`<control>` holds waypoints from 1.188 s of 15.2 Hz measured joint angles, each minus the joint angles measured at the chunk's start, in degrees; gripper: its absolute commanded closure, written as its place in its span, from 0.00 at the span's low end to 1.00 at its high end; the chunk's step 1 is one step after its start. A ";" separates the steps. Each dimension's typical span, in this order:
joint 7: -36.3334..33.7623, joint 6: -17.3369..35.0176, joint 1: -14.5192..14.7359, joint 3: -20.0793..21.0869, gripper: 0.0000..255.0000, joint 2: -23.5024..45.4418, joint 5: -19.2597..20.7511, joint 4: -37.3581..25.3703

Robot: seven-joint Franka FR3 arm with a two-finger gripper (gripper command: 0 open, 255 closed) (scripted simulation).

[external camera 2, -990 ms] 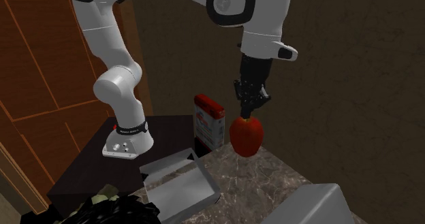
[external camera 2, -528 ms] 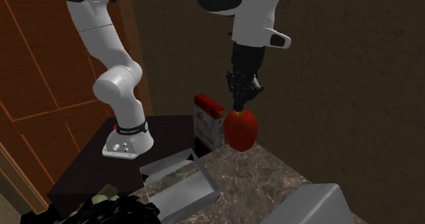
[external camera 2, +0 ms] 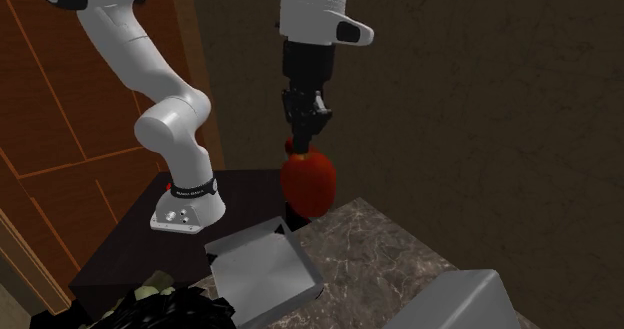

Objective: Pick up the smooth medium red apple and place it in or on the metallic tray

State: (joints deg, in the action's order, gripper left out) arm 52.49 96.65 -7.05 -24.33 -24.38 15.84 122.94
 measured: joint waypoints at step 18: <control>5.33 -1.13 -5.37 -3.60 1.00 -12.46 6.88 9.67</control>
State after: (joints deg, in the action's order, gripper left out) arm 57.83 95.53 -12.42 -27.93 -36.84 22.71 132.61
